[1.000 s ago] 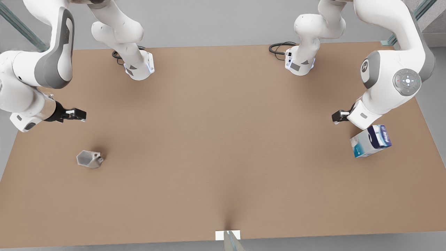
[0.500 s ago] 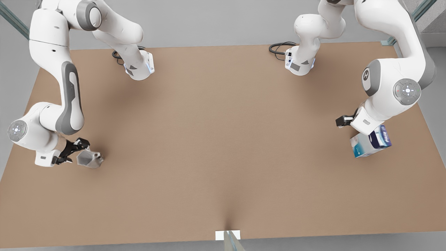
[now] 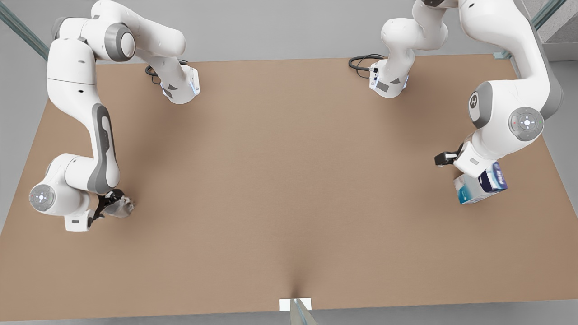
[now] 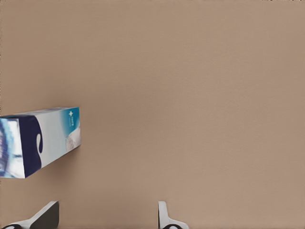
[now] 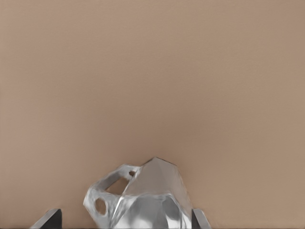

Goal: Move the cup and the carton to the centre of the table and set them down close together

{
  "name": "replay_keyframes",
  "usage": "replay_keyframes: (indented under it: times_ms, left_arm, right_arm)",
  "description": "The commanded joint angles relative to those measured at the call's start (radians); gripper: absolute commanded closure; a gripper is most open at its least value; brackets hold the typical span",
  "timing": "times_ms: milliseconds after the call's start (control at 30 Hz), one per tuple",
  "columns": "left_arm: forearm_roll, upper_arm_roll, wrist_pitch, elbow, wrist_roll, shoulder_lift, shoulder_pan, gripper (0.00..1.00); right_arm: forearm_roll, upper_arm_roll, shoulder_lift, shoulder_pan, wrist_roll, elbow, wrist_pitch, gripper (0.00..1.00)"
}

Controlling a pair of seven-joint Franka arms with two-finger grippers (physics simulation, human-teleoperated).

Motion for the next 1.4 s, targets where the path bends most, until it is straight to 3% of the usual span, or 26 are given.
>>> replay_keyframes:
  times_ms: [0,200,567,967,1100,1233,1300,1367]
  left_arm:
    - [-0.002,0.0,0.0,0.0,0.0,0.0,-0.003,0.0]
    - [-0.002,0.0,0.0,0.0,-0.002,-0.002,-0.003,0.0]
    - [-0.002,0.0,0.0,0.008,-0.002,-0.002,-0.003,0.0]
    - [-0.023,0.003,0.015,0.006,0.0,0.014,-0.003,0.0]
    - [-0.023,0.003,0.018,0.006,0.0,0.015,-0.003,0.0]
    - [-0.023,0.003,0.018,0.006,0.002,0.017,-0.003,0.0]
    - [-0.023,0.012,0.018,0.006,0.0,0.021,-0.003,0.0]
    - [-0.023,0.012,0.02,0.006,0.002,0.023,-0.003,0.0]
  right_arm:
    - [-0.011,0.0,0.0,0.0,-0.003,0.0,0.001,0.0]
    - [-0.084,0.0,0.029,-0.02,-0.101,-0.006,0.09,0.0]
    - [-0.05,0.005,-0.001,-0.02,-0.088,0.0,0.038,0.0]
    - [0.009,0.0,-0.04,-0.035,-0.078,-0.152,0.04,0.04]
    - [0.005,-0.002,-0.015,-0.04,-0.076,-0.162,0.095,0.23]
    - [-0.001,-0.003,-0.001,-0.048,-0.093,-0.164,0.12,0.54]
    - [-0.002,-0.003,-0.001,-0.048,-0.093,-0.164,0.118,0.76]
    - [-0.002,-0.003,-0.001,-0.049,-0.099,-0.162,0.12,0.79]
